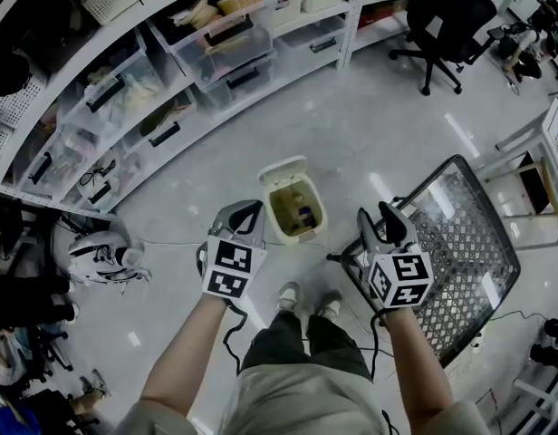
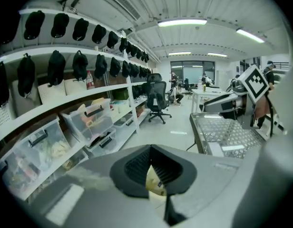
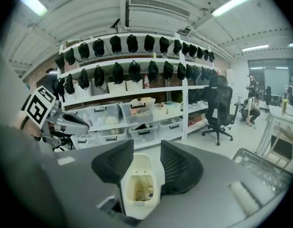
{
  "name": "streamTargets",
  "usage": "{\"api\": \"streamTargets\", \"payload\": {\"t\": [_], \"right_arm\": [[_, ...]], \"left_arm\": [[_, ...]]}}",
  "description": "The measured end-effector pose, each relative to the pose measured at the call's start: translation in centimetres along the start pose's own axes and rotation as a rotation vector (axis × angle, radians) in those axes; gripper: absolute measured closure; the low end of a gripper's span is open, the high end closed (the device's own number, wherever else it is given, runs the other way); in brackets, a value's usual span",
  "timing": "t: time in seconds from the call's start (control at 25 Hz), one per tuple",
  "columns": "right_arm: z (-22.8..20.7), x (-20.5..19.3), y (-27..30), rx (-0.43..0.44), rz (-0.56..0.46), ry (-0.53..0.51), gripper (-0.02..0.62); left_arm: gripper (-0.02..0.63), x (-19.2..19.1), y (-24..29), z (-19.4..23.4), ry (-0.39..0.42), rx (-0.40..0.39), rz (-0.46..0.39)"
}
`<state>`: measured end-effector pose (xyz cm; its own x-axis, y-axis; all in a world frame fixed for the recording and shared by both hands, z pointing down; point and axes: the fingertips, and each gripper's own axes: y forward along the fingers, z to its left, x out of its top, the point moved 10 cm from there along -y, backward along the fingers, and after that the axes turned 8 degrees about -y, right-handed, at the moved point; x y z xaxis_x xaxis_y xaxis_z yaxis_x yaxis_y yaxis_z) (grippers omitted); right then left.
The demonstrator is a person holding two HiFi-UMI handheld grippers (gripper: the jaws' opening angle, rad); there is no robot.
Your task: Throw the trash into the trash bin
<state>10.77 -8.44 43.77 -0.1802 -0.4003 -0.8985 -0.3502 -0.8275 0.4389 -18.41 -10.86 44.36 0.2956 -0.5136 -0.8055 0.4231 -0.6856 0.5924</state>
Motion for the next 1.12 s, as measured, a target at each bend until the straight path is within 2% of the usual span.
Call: {"api": "streamTargets", "payload": {"t": [0.32,0.6,0.8,1.12], "right_arm": [[-1.2,6.5,-10.0,-0.064,-0.176,-0.020,0.414],[-2.1,9.5,-17.4,-0.136,-0.293,0.011,0.413],[-2.2,9.8,-22.2,-0.207,-0.327,0.026,0.410],[-3.4,9.1,-25.8,-0.260,-0.304,0.032,0.410]], "left_arm": [[0.603,6.9,-5.3,-3.4,0.087,-0.005,-0.126],[0.603,12.1,-9.9,-6.7,0.181,-0.043,-0.253],[0.603,13.9,-11.7,-9.2,0.210,-0.092,-0.308],[0.603,16.2,-12.1,-13.2,0.263,-0.144,-0.355]]}}
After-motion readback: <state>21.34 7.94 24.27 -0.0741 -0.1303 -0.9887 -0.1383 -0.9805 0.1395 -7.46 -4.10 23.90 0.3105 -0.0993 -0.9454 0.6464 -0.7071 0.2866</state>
